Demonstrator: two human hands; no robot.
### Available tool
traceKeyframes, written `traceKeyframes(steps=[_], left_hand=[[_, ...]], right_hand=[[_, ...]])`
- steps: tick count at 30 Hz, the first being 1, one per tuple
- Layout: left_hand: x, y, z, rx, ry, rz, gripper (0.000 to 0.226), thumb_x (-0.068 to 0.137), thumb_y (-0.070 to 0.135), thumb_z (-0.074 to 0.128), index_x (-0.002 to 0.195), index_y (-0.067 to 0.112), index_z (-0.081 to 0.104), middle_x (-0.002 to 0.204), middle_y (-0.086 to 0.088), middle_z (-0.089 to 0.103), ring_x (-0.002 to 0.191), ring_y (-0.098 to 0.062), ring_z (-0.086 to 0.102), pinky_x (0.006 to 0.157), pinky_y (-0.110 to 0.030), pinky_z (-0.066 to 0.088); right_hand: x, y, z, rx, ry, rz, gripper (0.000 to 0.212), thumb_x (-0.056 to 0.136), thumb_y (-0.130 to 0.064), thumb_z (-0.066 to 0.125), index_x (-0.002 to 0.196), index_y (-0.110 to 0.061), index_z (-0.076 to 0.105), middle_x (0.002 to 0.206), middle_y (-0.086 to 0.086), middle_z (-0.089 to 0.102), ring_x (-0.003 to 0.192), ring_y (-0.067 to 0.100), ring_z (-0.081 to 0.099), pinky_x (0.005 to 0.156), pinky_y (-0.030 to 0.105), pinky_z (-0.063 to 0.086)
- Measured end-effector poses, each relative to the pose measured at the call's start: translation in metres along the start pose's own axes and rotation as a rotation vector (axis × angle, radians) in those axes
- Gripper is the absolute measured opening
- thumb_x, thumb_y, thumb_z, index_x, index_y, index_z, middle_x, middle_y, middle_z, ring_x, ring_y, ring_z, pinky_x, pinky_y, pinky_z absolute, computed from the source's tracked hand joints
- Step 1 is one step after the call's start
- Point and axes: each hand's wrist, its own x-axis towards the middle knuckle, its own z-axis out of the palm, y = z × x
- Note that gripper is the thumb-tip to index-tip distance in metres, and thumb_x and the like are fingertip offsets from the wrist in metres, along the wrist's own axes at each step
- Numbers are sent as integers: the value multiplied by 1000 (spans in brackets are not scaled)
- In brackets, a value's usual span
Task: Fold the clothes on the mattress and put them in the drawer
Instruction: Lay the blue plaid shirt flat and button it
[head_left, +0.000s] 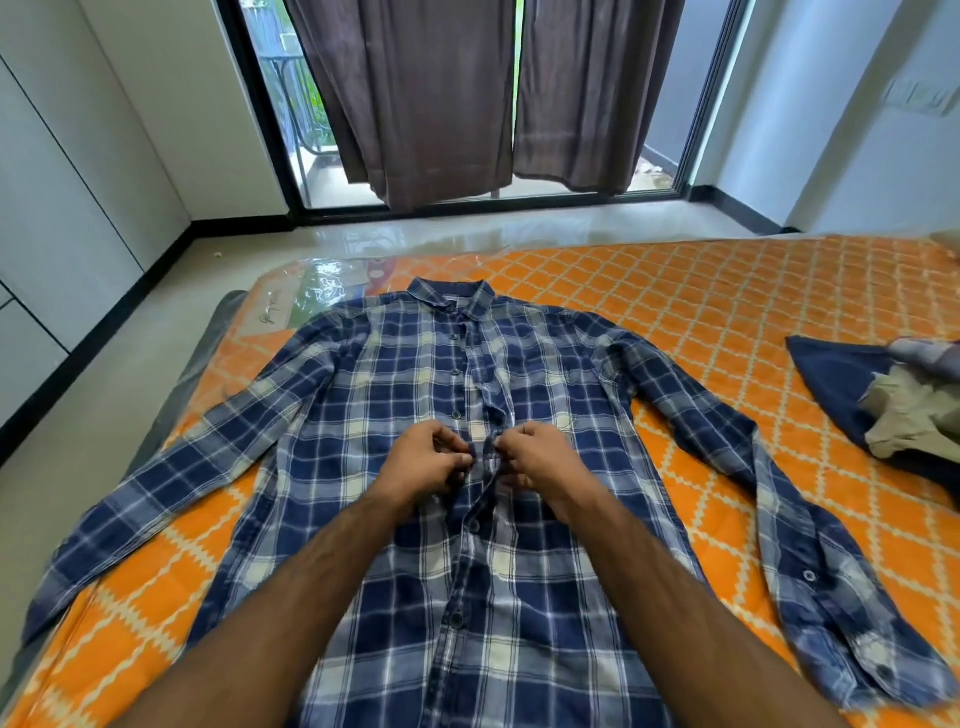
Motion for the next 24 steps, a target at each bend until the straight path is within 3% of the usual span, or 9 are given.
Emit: traceKeyframes(steps=[4,10,16,24], left_hand=[[-4,-2,3,-270,-31,-53,9,93,-5,64,101,-2,65,84,-13,70,67,-16,69,59,-29,60],[-6,-26,11,-366,18,-50,11,90,-4,68,100,0,69,88,-14,73,74,-19,71,65,-27,59],[-8,-28,12,-374,23,-42,11,88,-5,70,98,-1,68,83,-12,74,71,-17,71,64,-26,59],[-10,-28,15,-371,45,-38,10,87,-5,71,96,0,69,86,-15,74,74,-20,71,71,-33,60]], right_hand=[[6,10,9,63,-16,-5,9,95,-3,61,89,-6,66,67,3,61,47,6,55,50,24,46],[10,34,17,30,56,-40,6,92,-16,74,93,-11,71,90,9,75,79,18,69,74,37,59],[7,34,23,36,136,-28,14,88,-12,77,101,-10,72,97,5,74,83,13,68,66,23,52],[4,43,36,154,255,-77,6,90,-12,75,93,-17,74,90,2,76,88,17,74,78,32,63]])
